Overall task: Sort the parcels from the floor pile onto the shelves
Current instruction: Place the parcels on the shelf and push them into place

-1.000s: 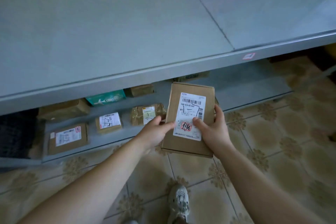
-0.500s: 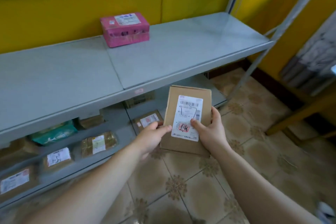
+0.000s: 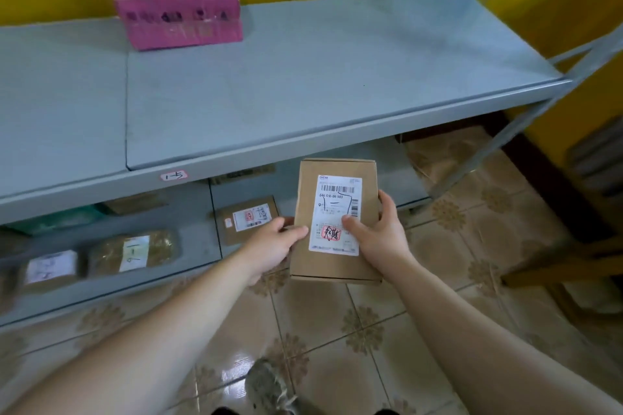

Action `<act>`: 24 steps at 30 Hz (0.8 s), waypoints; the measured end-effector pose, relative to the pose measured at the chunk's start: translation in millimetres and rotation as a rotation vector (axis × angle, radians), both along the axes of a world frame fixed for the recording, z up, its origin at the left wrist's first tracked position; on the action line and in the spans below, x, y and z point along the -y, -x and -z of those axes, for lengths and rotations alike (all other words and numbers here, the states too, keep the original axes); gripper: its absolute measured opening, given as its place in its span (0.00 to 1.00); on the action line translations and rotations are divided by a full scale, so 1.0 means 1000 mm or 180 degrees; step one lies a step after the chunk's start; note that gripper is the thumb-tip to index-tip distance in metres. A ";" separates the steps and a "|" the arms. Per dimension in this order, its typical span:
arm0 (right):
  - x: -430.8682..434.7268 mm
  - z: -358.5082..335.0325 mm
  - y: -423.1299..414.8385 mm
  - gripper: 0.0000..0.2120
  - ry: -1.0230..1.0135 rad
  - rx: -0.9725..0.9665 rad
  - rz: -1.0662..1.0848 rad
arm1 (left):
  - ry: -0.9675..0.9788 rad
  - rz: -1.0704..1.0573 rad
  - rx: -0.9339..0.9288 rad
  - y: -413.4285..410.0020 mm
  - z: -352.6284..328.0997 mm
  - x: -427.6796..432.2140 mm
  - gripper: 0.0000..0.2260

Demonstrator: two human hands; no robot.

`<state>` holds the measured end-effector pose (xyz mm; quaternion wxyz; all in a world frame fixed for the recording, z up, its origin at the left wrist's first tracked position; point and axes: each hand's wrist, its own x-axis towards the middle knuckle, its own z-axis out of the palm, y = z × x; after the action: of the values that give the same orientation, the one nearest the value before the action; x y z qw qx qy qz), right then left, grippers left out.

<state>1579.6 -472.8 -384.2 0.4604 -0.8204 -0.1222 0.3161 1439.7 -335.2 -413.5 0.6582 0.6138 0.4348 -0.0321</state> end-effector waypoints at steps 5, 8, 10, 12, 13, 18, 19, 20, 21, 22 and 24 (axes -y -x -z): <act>-0.044 0.113 -0.066 0.36 0.0008 -0.0093 -0.0241 | -0.0656 0.0085 -0.0693 -0.045 0.113 -0.055 0.17; -0.069 0.203 -0.102 0.35 -0.0042 -0.0115 -0.0409 | -0.1092 0.0145 -0.1174 -0.062 0.205 -0.090 0.21; -0.088 0.262 -0.122 0.34 -0.0094 -0.0252 -0.0492 | -0.1350 0.0156 -0.1468 -0.074 0.261 -0.109 0.26; -0.105 0.313 -0.137 0.33 -0.0161 -0.0289 -0.0566 | -0.1774 0.0248 -0.1690 -0.084 0.308 -0.123 0.27; -0.114 0.338 -0.144 0.32 -0.0211 -0.0268 -0.0583 | -0.2018 0.0348 -0.1737 -0.089 0.330 -0.130 0.27; -0.153 0.439 -0.169 0.24 -0.0360 -0.0090 -0.0550 | -0.2704 0.0589 -0.1972 -0.096 0.415 -0.161 0.34; -0.158 0.453 -0.171 0.23 -0.0350 -0.0013 -0.0524 | -0.2759 0.0616 -0.2038 -0.096 0.428 -0.165 0.34; -0.162 0.467 -0.174 0.22 -0.0377 0.0044 -0.0490 | -0.2813 0.0611 -0.2103 -0.095 0.440 -0.168 0.35; -0.165 0.480 -0.176 0.23 -0.0428 0.0086 -0.0439 | -0.2885 0.0589 -0.2174 -0.095 0.450 -0.171 0.35; -0.168 0.489 -0.178 0.23 -0.0455 0.0120 -0.0403 | -0.2954 0.0567 -0.2247 -0.096 0.457 -0.173 0.35; -0.171 0.503 -0.180 0.22 -0.0402 0.0279 -0.0478 | -0.3073 0.0555 -0.2338 -0.097 0.469 -0.175 0.35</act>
<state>1759.8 -302.1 -886.8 0.4805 -0.7914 -0.2231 0.3052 1536.7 -159.9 -882.3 0.1078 0.8248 0.5469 -0.0948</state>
